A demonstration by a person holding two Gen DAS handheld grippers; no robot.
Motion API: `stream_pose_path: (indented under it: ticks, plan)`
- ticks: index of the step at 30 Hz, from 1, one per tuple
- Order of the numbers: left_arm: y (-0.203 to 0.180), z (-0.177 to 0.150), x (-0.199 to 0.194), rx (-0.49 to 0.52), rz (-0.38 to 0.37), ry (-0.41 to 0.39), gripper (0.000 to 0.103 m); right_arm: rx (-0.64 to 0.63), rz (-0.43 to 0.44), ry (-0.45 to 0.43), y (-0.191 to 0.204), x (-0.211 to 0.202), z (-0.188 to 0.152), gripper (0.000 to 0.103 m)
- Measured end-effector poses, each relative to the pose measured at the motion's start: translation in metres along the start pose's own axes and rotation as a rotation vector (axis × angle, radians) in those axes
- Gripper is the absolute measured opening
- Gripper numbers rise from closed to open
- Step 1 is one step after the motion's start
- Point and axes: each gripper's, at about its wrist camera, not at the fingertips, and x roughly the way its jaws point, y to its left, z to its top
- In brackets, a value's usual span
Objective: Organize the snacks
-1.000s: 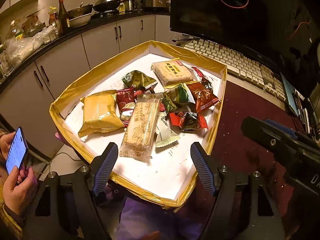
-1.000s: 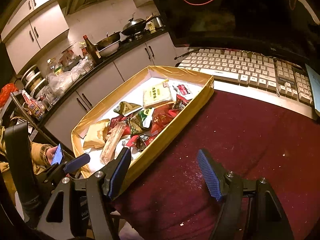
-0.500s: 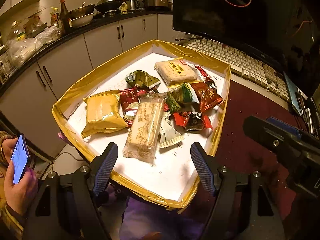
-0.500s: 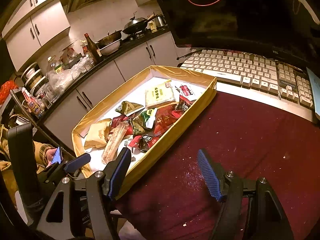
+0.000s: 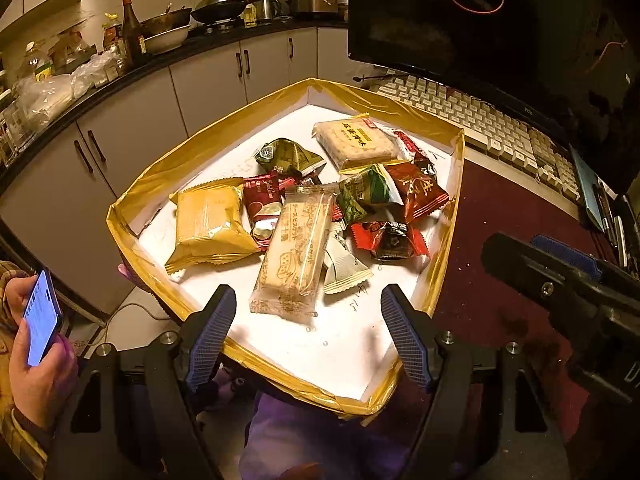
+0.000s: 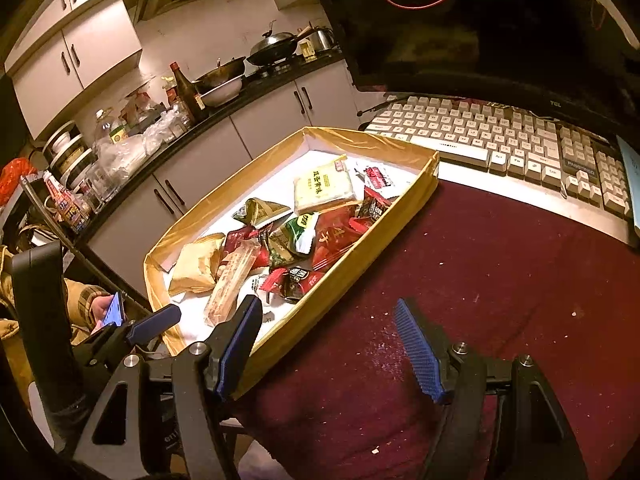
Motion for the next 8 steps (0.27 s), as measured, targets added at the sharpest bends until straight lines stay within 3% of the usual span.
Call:
stream_pose_path:
  ticks: [8]
  plan:
    - [0.0034,-0.0012,-0.0036,-0.005,0.008,-0.016,0.075,-0.010,0.002,-0.005,0.0041,-0.0035,-0.0003,0.071]
